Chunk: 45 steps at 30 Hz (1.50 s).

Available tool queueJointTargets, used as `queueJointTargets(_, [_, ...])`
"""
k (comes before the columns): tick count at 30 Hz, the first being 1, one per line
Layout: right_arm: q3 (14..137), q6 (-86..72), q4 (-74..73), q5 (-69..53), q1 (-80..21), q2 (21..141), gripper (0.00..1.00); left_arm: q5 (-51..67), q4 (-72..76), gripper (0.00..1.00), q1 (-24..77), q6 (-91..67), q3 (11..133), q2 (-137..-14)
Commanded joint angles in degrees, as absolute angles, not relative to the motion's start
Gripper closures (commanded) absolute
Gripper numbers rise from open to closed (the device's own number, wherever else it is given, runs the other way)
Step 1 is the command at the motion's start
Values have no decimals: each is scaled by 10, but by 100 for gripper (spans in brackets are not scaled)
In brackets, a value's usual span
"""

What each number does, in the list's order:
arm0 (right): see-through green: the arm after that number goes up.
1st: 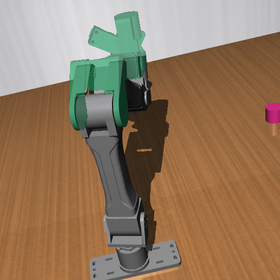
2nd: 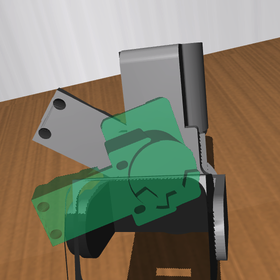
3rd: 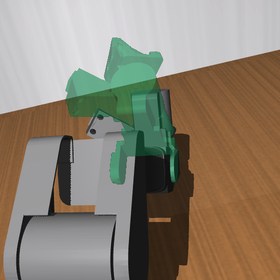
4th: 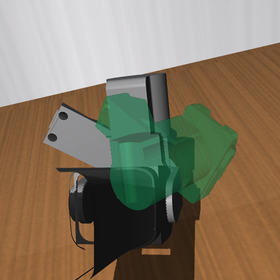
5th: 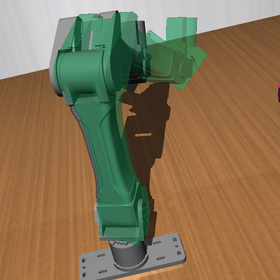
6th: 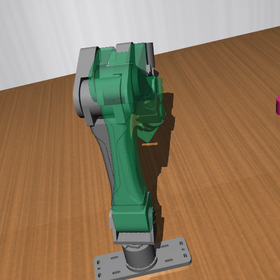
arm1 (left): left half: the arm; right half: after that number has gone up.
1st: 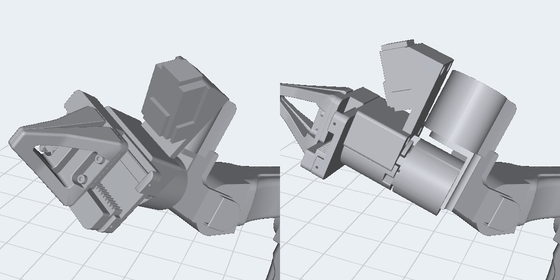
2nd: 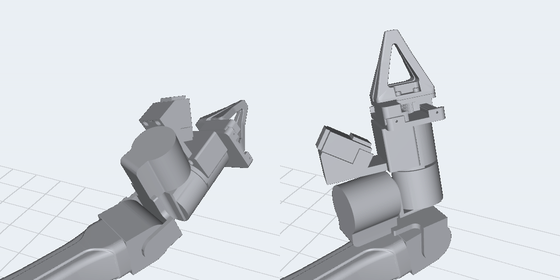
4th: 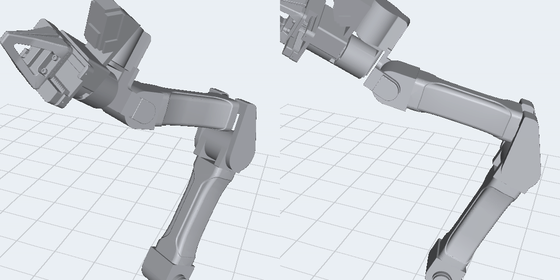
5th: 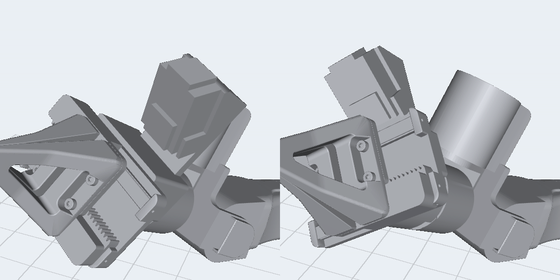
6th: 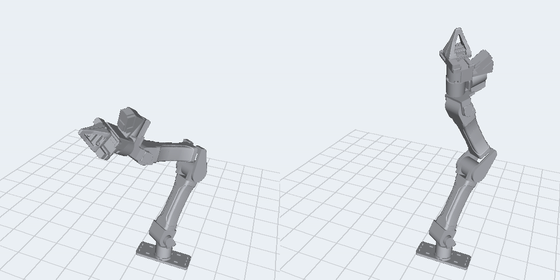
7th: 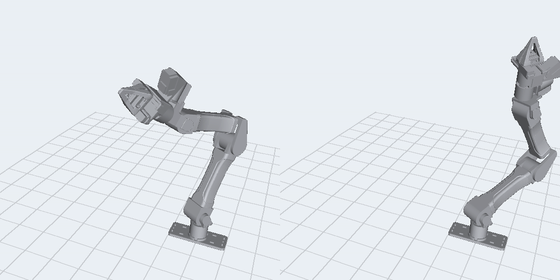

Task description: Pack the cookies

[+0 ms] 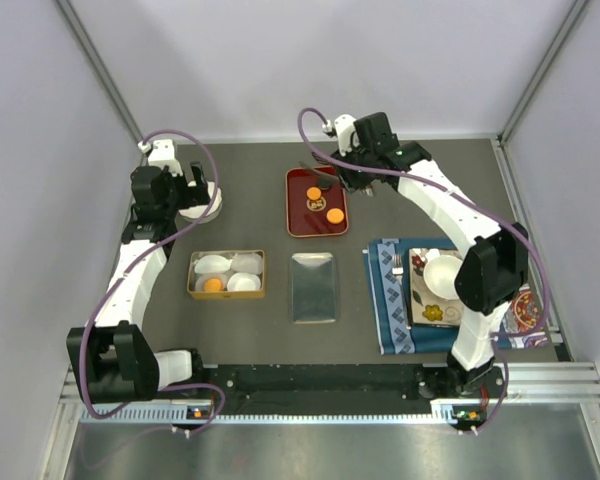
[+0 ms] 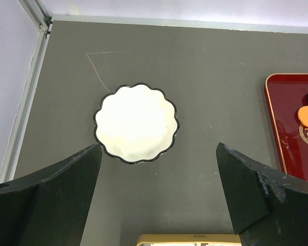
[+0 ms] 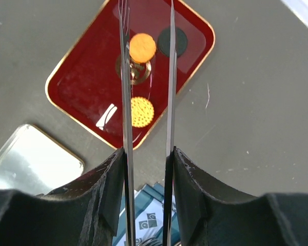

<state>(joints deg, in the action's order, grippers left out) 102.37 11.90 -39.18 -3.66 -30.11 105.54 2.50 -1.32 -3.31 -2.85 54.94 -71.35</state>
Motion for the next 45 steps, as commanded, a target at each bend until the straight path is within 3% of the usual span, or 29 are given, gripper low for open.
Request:
queueJointTargets(1, [1006, 101, -356, -68, -286, 1065, 59, 33, 11, 1, -35, -29, 547, -700])
queueJointTargets(45, [959, 104, -336, -106, -252, 1124, 57, 40, 16, 1, -35, -27, 542, -702])
